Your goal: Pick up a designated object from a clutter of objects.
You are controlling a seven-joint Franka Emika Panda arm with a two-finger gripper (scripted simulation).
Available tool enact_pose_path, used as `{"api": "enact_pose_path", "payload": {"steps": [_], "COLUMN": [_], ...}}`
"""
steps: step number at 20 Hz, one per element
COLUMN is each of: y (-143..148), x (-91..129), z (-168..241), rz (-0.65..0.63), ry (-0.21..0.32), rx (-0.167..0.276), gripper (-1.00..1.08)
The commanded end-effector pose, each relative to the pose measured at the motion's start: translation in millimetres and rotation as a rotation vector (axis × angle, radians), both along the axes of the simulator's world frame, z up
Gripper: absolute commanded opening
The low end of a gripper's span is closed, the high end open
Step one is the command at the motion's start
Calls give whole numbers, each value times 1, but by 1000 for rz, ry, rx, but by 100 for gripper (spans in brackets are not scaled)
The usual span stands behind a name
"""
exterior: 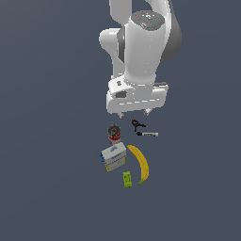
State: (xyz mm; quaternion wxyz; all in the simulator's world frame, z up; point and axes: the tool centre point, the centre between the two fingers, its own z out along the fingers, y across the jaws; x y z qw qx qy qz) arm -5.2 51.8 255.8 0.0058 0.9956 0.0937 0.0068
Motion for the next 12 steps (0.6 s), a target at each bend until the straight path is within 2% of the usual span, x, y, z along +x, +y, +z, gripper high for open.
{"api": "enact_pose_path", "payload": {"steps": [1,12], "y": [4,27], "x": [-6,-57], "z": [-19,-115], "rz": [31,202], "ry": [2,9], "rx": [-3,-8], "gripper": [100,100]}}
